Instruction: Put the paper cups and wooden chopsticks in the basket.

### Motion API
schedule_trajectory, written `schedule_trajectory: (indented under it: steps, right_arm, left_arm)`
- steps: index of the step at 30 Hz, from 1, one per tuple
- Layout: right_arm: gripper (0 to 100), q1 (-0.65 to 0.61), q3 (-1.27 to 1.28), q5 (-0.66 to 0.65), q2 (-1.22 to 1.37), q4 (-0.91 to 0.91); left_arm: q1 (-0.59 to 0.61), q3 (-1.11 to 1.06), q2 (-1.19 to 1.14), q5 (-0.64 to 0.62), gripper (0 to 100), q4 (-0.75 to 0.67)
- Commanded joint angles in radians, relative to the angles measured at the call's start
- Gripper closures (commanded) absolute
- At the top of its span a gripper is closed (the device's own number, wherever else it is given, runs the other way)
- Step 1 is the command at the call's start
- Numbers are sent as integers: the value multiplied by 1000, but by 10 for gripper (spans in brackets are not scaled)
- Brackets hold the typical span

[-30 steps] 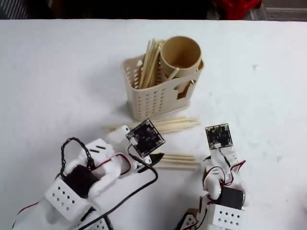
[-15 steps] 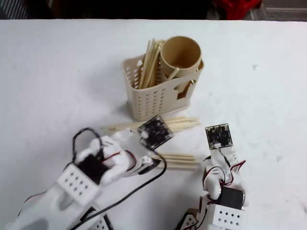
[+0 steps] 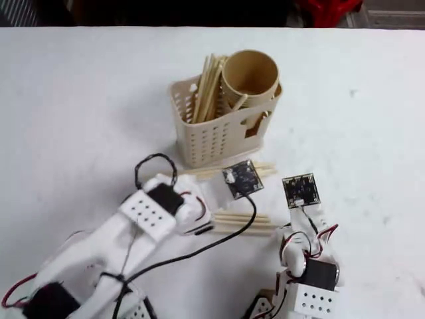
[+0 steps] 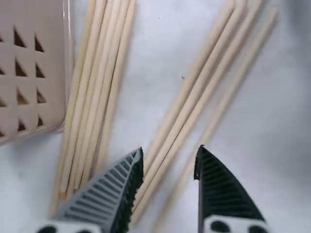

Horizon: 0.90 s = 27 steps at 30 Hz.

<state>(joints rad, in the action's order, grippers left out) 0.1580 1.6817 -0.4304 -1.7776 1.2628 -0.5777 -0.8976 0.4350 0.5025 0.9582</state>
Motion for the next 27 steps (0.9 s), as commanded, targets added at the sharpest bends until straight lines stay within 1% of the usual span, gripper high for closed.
schedule_trajectory:
  steps: [1, 4, 6, 12, 18, 22, 27]
  right_arm:
    - [981, 91, 9, 6, -19, 7]
    - [981, 225, 9, 6, -19, 7]
    - [981, 271, 9, 6, -19, 7]
    - [981, 277, 9, 6, -19, 7]
    - [981, 277, 9, 6, -19, 7]
    - [981, 277, 9, 6, -19, 7]
    - [981, 277, 9, 6, -19, 7]
  left_arm:
    - [7, 78, -58, 18, 827, -2]
    - [7, 110, -108, 54, 827, -3]
    - [7, 133, -147, 63, 827, -5]
    - [15, 229, -285, 64, 827, -3]
    - [93, 370, -407, 66, 827, 8]
    - [90, 434, -509, 92, 827, 52]
    - [85, 459, -596, 129, 827, 57]
